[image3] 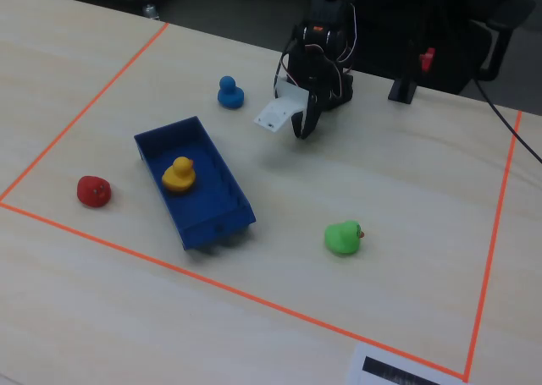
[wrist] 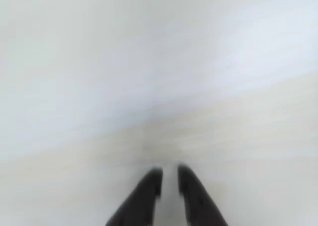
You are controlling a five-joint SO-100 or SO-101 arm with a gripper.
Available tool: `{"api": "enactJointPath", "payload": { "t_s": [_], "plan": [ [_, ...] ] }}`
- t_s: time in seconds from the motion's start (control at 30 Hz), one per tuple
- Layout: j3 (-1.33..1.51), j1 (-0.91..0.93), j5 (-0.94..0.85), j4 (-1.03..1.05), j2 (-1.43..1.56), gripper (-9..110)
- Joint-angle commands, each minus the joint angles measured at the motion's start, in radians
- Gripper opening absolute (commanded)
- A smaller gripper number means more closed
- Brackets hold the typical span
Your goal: Grasp yellow duck and put it into box.
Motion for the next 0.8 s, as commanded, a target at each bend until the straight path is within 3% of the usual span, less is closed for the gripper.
{"api": "enactJointPath", "payload": {
  "t_s": [0.0, 0.77],
  "plan": [
    [0.006, 0.008, -0.02, 0.054, 0.084, 0],
    [0.035, 0.021, -0.095, 0.094, 0.147, 3]
  ]
}}
